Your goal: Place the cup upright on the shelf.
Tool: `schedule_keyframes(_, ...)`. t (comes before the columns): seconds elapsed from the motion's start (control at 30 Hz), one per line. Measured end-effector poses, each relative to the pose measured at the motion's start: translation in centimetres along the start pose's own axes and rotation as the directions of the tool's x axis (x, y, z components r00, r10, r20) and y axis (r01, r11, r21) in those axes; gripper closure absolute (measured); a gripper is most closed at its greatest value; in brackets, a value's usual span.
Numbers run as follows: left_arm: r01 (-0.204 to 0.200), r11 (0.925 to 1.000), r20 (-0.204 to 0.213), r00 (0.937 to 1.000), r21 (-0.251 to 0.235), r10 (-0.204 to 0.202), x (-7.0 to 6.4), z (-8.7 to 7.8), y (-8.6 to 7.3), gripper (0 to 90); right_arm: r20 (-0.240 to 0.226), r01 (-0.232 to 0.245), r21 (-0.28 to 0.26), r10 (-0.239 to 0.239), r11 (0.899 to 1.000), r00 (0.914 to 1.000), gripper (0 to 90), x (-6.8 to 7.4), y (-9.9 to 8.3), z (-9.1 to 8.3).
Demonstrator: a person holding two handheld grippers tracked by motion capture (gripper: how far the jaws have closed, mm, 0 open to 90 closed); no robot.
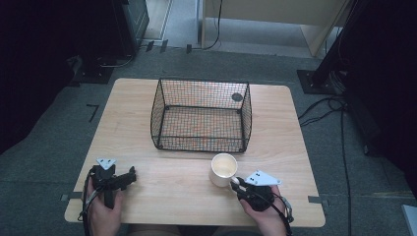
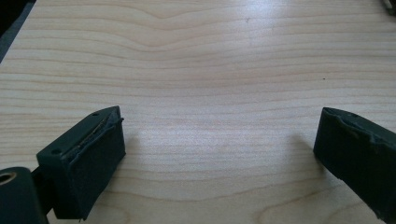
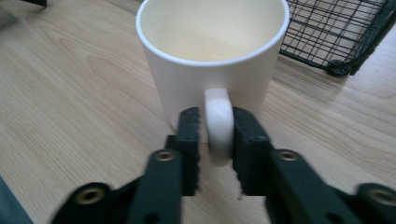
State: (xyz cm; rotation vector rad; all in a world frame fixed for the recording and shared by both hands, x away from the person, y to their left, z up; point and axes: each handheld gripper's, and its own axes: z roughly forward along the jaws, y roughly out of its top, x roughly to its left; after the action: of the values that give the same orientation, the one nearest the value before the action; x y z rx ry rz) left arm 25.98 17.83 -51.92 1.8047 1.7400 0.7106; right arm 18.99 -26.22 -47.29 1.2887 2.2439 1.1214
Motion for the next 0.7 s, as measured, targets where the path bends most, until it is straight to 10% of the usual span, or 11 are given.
schedule_keyframes(0.7,0.0,1.0,0.0,1.0,0.0,0.0,0.0,0.0,0.0,2.2,-0.045,0.067,-0.059,-0.069,0.996,0.9966,80.6,0.5,2.4,-1.1)
